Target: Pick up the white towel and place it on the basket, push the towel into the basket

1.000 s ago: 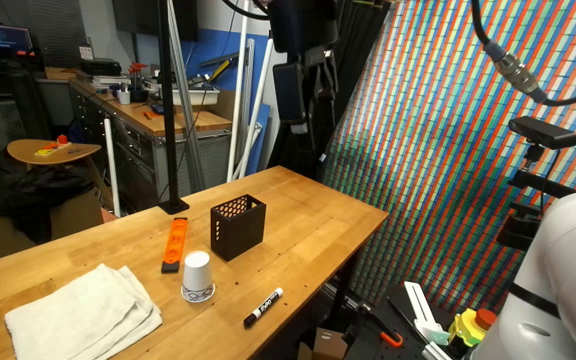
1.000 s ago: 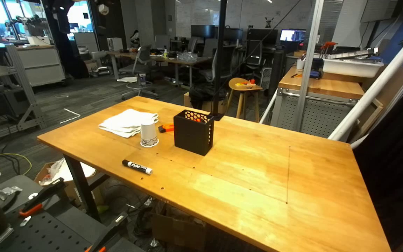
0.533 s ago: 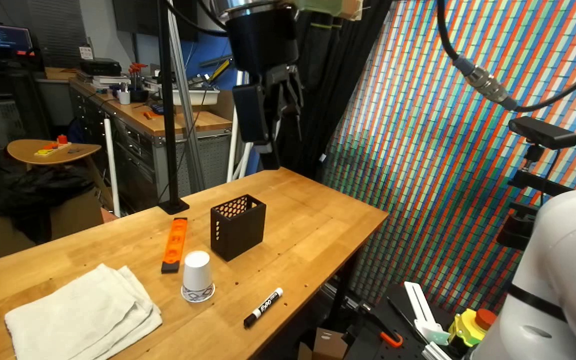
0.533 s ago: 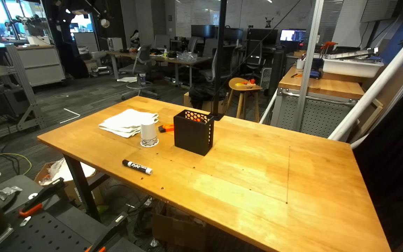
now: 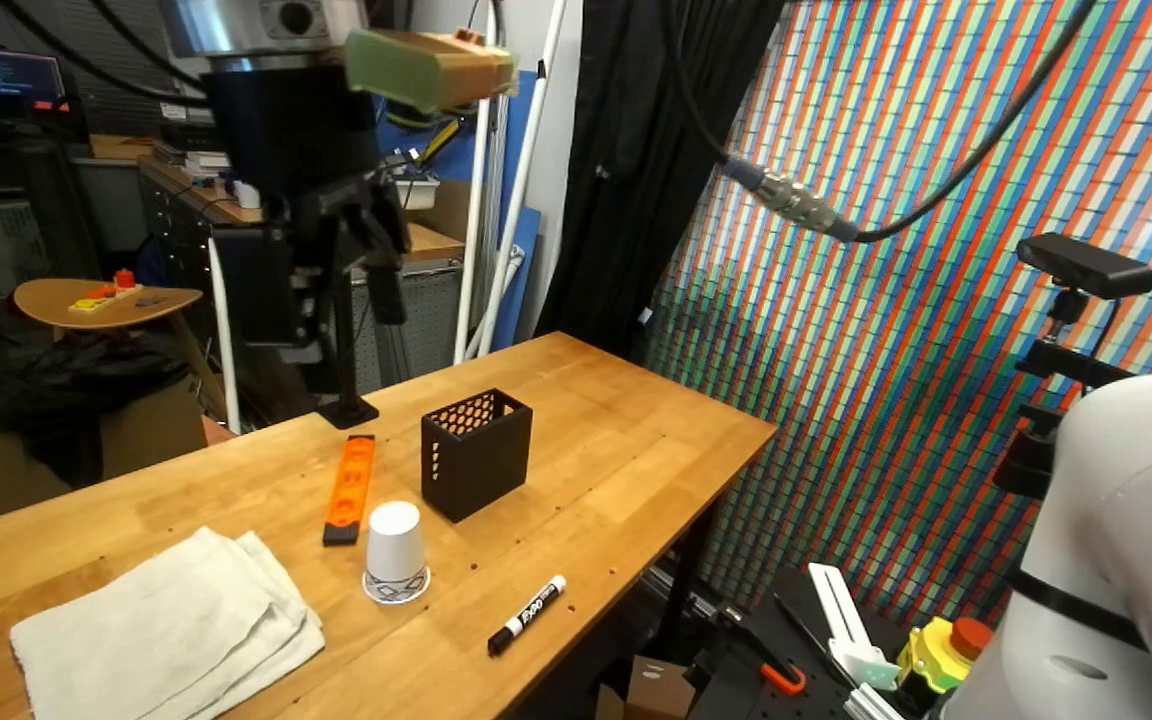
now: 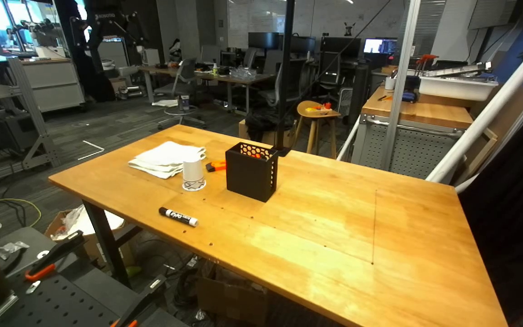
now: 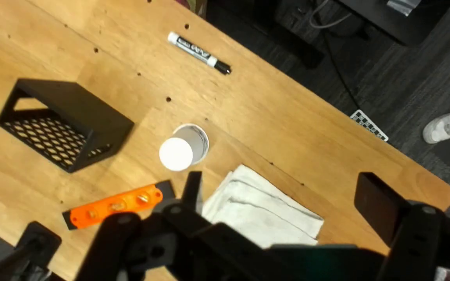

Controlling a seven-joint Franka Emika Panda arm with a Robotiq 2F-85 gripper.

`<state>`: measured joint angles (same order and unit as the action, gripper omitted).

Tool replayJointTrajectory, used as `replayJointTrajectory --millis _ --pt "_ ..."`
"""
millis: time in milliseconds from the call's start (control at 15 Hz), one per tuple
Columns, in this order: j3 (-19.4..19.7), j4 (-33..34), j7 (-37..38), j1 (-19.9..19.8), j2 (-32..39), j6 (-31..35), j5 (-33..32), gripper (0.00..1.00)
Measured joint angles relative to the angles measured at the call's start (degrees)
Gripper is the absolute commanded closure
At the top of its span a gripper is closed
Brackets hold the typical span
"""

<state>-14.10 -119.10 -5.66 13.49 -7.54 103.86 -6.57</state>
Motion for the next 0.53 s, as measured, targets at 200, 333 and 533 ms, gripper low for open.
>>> replayJointTrajectory --millis 200,333,533 --pt "-0.81 6.41 -3.52 0.69 7.34 2.81 -2.3 0.0" --pt "-0.86 11.14 -6.65 0.93 12.24 4.41 -4.51 0.0" --pt "-0.8 17.43 -11.78 0.94 19.3 7.84 -6.99 0.0"
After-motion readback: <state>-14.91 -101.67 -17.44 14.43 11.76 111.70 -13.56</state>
